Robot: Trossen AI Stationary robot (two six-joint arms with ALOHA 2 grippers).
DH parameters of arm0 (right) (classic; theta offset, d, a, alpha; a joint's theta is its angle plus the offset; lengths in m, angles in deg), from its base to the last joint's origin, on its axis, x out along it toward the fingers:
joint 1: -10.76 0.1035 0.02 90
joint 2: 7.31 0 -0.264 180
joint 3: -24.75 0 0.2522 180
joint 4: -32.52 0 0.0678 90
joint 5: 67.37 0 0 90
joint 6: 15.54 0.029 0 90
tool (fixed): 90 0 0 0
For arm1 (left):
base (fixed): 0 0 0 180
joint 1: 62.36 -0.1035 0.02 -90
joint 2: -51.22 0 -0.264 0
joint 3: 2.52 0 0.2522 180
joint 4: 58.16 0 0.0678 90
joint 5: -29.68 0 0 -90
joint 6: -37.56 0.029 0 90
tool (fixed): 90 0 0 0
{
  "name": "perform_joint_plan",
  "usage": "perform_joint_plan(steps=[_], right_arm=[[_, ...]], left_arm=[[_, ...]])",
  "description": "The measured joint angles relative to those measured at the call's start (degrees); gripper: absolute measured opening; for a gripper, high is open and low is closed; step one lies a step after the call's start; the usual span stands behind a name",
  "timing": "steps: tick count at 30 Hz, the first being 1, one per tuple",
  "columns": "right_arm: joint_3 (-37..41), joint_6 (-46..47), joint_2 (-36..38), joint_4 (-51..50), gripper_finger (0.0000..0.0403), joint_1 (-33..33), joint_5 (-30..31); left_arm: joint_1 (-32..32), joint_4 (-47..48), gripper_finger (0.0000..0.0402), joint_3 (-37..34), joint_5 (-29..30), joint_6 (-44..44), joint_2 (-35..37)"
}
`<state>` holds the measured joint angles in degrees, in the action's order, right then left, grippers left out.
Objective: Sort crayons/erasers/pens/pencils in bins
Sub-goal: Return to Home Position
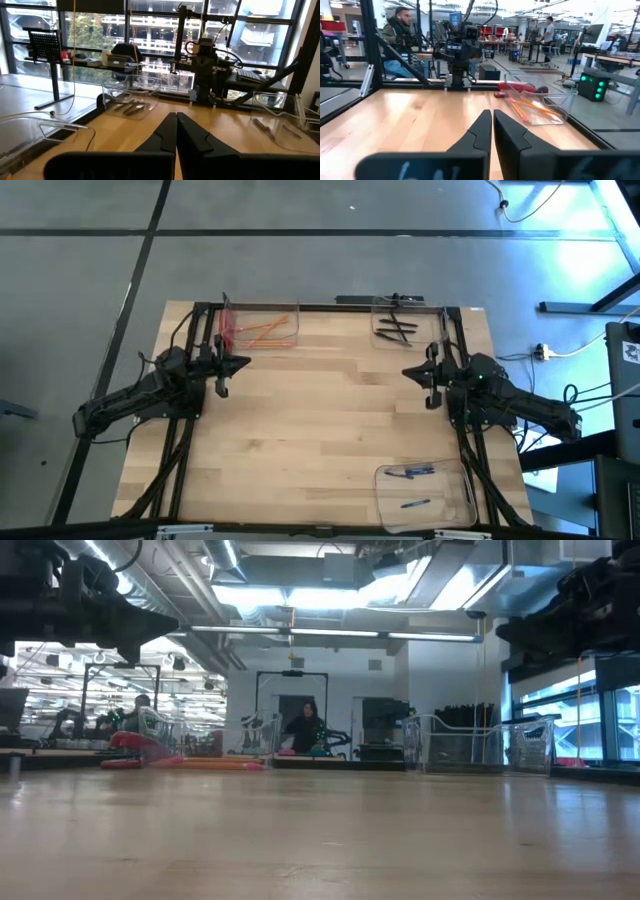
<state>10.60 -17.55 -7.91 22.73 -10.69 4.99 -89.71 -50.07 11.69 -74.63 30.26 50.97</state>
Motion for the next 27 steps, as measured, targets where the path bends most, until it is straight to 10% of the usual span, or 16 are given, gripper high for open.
perform_joint_plan(steps=[27], right_arm=[[0.0,1.8,0.0,0.0,0.0028,0.0,0.5]], left_arm=[[0.0,0.0,0.0000,0.0,0.1,0.0,0.0]])
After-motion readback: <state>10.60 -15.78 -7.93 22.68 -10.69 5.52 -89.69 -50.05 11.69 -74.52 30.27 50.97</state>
